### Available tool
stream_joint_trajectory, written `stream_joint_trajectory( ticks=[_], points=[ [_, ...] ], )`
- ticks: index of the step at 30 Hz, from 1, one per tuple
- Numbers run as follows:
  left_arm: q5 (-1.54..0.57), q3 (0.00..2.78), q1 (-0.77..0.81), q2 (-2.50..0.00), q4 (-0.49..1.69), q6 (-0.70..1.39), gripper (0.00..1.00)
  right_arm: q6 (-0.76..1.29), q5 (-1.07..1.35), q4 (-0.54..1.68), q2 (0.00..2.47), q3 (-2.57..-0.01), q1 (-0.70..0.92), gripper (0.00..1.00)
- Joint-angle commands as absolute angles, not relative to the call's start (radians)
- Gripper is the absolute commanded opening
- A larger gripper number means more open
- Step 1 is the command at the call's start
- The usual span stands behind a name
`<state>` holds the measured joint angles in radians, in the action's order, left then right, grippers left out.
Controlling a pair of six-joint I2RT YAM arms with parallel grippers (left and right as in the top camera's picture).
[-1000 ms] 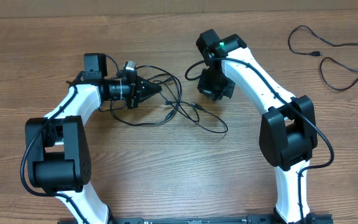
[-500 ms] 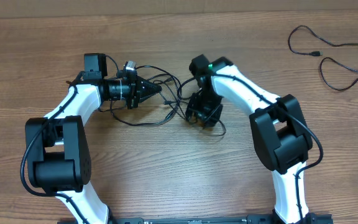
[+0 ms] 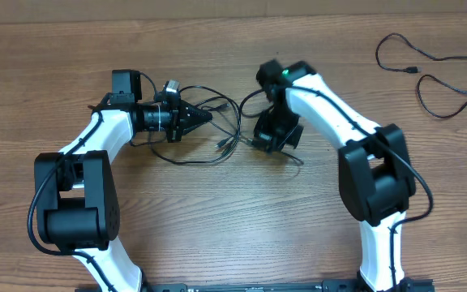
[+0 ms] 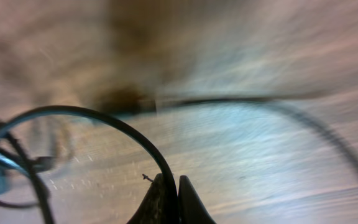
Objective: Untangle cables
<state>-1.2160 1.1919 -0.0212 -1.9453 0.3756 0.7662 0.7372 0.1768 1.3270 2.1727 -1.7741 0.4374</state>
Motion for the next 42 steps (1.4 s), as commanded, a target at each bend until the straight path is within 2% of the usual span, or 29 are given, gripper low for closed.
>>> stream_joint_trajectory(
  ticks=[1, 10, 22, 30, 34, 37, 42],
  points=[
    [-1.224, 1.208, -0.033, -1.950, 0.370, 0.732, 0.04, 0.660, -0.072, 1.327, 2.078, -1.863, 0.429, 0.04],
    [-1.224, 1.208, -0.033, -1.950, 0.374, 0.731, 0.04, 0.627, -0.231, 1.216, 2.071, -1.871, 0.430, 0.04],
    [-1.224, 1.208, -0.033, -1.950, 0.400, 0.694, 0.04, 0.628, -0.532, 1.204, 2.071, -1.871, 0.430, 0.04],
    [-1.224, 1.208, -0.033, -1.950, 0.400, 0.694, 0.04, 0.658, -0.644, 1.201, 2.071, -1.871, 0.430, 0.04],
    [-1.224, 1.208, -0.033, -1.950, 0.400, 0.694, 0.04, 0.657, -0.607, 1.197, 2.071, -1.871, 0.430, 0.04],
    [-1.217, 1.208, -0.033, -1.950, 0.400, 0.694, 0.04, 0.651, -0.455, 1.198, 2.071, -1.871, 0.430, 0.12],
    [-1.175, 1.208, -0.032, -1.950, 0.439, 0.678, 0.04, 0.625, -0.391, 1.212, 2.071, -1.871, 0.430, 0.15]
  ],
)
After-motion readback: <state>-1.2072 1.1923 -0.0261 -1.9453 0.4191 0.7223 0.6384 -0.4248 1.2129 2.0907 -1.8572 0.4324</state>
